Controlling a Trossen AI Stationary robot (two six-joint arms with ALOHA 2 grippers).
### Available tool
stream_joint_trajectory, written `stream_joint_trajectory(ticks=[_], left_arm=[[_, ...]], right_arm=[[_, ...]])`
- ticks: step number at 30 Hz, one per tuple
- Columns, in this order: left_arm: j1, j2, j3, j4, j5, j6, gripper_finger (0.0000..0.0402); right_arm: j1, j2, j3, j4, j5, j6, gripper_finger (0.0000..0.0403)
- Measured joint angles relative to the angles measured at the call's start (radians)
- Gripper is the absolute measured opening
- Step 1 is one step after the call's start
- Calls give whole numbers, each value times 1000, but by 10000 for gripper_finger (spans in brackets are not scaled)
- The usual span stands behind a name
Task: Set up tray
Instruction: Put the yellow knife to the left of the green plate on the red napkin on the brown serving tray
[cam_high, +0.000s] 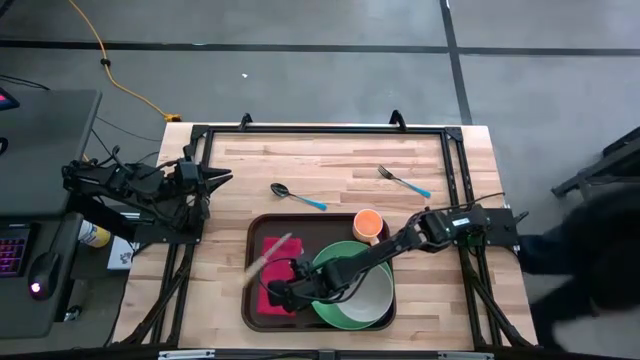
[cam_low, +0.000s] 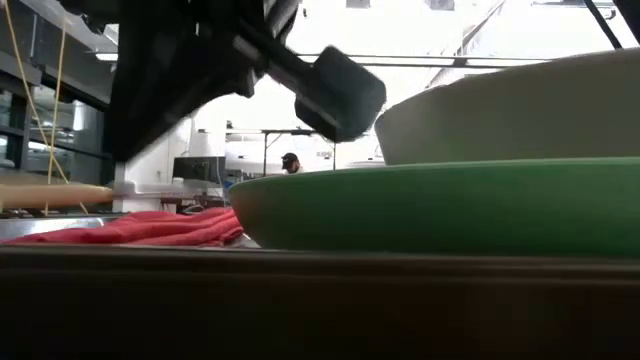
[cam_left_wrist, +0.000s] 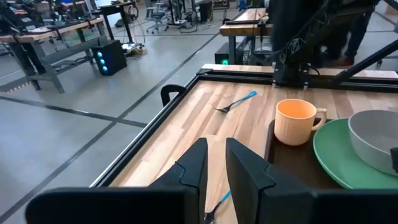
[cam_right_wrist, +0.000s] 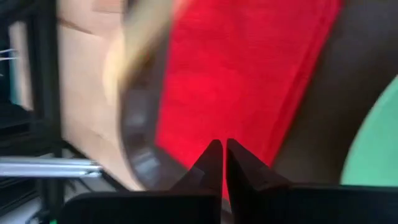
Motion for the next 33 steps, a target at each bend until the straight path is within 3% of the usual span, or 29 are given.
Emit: stream_joint_trajectory(ticks=[13, 19, 27, 33], left_arm=[[0, 0, 0, -16, 15, 0, 88], [0, 0, 0, -32, 33, 2, 88], [0, 0, 0, -63, 110, 24, 88], [0, -5, 0, -142, 173, -13, 88]], right_arm=[[-10, -5, 8, 29, -1, -46, 2], [-41, -35, 73, 28, 103, -170, 1], [-103, -45, 246, -10, 170, -454, 0], [-138, -115, 198, -17, 191, -550, 0]])
